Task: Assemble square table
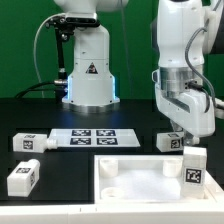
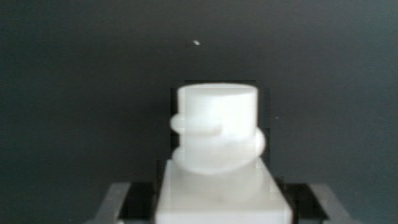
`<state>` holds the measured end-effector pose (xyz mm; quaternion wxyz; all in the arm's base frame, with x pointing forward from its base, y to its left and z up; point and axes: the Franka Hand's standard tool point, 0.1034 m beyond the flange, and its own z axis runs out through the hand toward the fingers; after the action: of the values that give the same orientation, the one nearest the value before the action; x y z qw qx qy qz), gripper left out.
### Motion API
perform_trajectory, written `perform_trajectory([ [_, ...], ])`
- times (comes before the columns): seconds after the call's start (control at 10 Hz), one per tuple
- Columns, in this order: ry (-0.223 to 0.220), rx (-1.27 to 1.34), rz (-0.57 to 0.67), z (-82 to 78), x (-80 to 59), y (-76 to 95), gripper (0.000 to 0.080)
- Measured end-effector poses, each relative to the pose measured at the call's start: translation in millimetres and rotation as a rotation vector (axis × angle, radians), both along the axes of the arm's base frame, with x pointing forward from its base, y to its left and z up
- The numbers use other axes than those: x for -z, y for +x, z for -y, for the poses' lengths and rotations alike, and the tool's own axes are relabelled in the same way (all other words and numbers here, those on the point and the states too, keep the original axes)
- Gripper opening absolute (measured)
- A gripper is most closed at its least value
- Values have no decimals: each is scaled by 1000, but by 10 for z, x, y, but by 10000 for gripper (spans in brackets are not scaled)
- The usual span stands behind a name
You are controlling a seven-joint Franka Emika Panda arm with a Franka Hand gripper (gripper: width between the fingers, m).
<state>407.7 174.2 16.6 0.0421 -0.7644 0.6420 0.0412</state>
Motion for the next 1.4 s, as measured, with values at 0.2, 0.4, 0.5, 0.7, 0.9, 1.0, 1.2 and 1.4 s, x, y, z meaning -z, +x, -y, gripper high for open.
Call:
perform_trajectory([
  [0.2,1,-146,16,4,5,-2,284],
  [0.4,-17,-508,73,53,-36,19,284],
  [0.5,-49,-659,116,142,-28,3,284],
  [0.7,-69,-818,134,184,8,-33,284],
  [0.9,-74,-943,143,194,9,-29,284],
  [1.0,-68,-1015,144,223,3,-26,284],
  [1.2,-39,-1026,120,411,21,-59,284],
  [1.4,-39,-1007,96,526,95,-217,284],
])
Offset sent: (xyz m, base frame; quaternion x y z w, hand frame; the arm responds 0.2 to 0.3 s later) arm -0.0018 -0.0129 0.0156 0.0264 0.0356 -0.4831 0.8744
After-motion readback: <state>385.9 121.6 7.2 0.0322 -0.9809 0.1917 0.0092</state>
